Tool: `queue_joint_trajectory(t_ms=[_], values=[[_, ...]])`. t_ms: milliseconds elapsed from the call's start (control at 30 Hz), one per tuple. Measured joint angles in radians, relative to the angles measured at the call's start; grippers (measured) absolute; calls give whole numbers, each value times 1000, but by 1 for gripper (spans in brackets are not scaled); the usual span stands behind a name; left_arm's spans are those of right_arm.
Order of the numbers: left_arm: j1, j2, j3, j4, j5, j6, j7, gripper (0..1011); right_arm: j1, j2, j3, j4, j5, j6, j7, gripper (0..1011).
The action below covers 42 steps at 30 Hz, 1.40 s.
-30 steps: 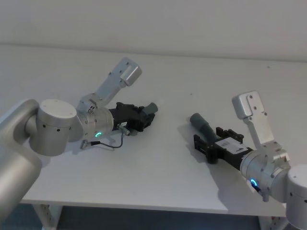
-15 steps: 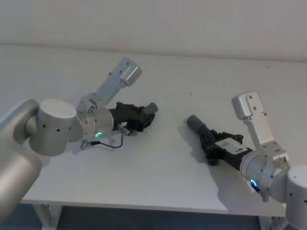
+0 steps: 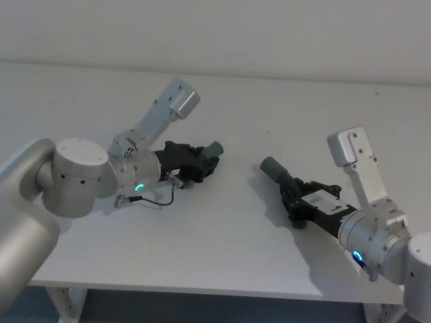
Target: Use both hands to pick up one end of the pipe from the table, align the ends, and insert them.
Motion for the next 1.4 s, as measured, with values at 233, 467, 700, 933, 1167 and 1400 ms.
queue_joint_trajectory(t_ms=[233,467,700,933,1167,1400], values=[[-13,-1,-9,-5,4,-41,-12,353,3,17,6,-6,6,-67,40,255],[-35,18,-17,-20,-1,-68,-50,353,20,60,12,-7,23,-149,112,255],[-54,45,-16,-28,-15,-72,-100,353,32,110,20,7,42,-206,190,255],[-81,85,-3,-31,-34,-72,-182,353,41,157,24,28,61,-256,258,255],[-107,115,13,-26,-52,-85,-262,353,52,192,22,50,78,-302,316,255],[-135,140,33,-10,-72,-116,-355,353,66,215,15,70,92,-344,363,256]])
